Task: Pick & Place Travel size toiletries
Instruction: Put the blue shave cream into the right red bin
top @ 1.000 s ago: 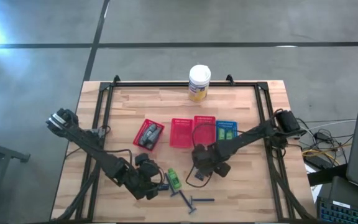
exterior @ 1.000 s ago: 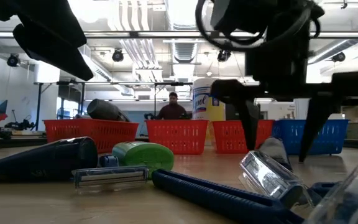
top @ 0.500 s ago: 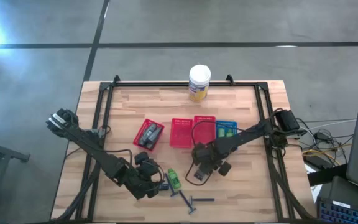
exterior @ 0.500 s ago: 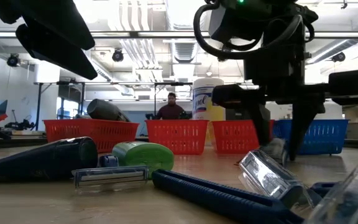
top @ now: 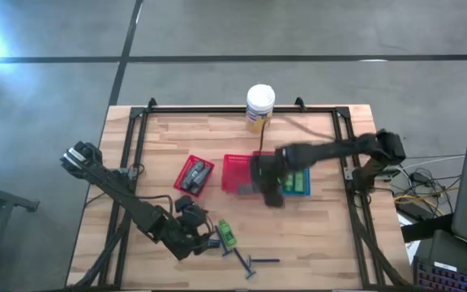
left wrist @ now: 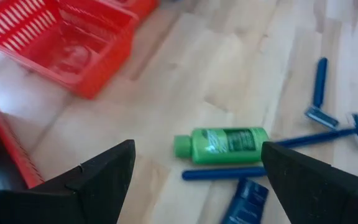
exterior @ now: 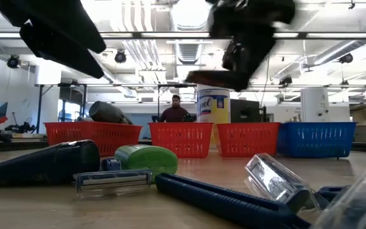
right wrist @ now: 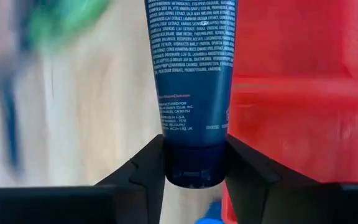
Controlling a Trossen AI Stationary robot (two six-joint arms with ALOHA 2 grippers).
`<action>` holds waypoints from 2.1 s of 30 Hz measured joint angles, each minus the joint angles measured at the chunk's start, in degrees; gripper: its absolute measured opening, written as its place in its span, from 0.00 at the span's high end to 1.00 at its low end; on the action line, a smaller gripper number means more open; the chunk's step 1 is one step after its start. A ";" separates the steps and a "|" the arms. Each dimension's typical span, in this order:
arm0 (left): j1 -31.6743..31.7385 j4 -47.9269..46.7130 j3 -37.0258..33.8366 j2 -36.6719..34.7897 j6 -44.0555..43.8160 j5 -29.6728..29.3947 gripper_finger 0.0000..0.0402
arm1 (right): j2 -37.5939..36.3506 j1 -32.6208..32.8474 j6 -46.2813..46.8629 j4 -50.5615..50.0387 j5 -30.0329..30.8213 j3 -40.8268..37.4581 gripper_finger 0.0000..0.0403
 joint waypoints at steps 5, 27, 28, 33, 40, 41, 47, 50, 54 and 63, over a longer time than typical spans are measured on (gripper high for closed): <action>0.00 -0.09 0.00 0.00 -0.11 -4.94 0.12 | 0.61 -8.81 20.91 3.72 -6.88 0.44 0.64; 18.79 -21.48 0.00 -8.59 5.43 -8.96 0.12 | -16.00 -8.30 55.36 16.05 5.77 -22.40 0.69; 20.72 -21.63 0.00 -9.00 7.58 -8.32 0.12 | -16.08 -8.32 57.04 18.23 5.71 -23.28 0.69; 29.64 -21.89 0.00 -11.40 19.64 -0.96 0.12 | -14.76 -8.32 63.79 22.43 5.78 -25.00 0.65; 35.04 -21.17 -0.96 -14.38 39.11 1.70 0.12 | -13.90 -5.33 75.68 22.34 8.10 -24.72 0.65; 35.69 -21.09 -1.21 -14.81 41.17 2.79 0.12 | -13.47 -4.83 76.82 22.38 8.73 -24.45 0.65; 38.86 -18.50 -4.38 -18.21 49.20 10.52 0.12 | -9.25 -3.73 82.77 22.56 9.18 -23.44 0.62; 39.21 -18.72 -6.19 -20.38 49.50 12.90 0.12 | -6.48 -3.58 82.86 22.71 9.14 -21.75 0.55; 39.21 -18.53 -9.20 -24.34 49.17 18.21 0.12 | -4.10 -3.62 80.69 21.20 9.18 -17.71 0.44; 38.25 -9.54 -17.70 -33.50 45.46 35.99 0.12 | -4.44 -2.66 63.13 -0.02 13.29 -5.55 0.24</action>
